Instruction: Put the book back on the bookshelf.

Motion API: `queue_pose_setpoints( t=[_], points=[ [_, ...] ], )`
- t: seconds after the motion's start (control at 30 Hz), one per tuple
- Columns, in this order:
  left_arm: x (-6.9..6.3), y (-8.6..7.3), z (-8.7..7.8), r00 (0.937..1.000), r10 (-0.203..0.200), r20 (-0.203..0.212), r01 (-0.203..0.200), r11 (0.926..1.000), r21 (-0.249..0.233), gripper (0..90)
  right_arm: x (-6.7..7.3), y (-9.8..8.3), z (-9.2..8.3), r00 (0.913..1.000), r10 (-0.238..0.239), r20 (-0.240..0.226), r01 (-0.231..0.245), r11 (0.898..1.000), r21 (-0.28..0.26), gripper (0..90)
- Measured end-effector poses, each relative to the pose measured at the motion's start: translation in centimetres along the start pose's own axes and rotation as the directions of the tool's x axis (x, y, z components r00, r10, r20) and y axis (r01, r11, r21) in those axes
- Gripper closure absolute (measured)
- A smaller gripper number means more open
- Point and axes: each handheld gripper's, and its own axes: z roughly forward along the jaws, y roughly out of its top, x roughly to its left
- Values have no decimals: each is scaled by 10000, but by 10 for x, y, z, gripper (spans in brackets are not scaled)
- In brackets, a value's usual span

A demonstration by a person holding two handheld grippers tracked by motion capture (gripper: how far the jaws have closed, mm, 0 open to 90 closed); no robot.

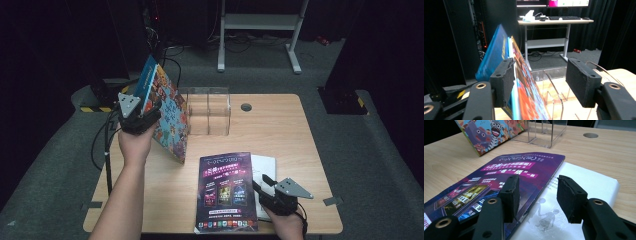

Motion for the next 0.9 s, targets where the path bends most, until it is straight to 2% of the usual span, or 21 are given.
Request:
queue_pose_setpoints(
  t=[0.7, 0.9],
  points=[
    [-2, -4, -3, 9987, -281, 416, 271, 9993, 246, 398, 1, 0, 0, 10000, -16, 1, 16, 10000, -3, 526],
    [-4, -4, -7, 9982, -215, 565, 196, 9992, 334, 392, 1, 0, 0, 10000, -47, -14, 47, 10000, 28, 525]
  ],
)
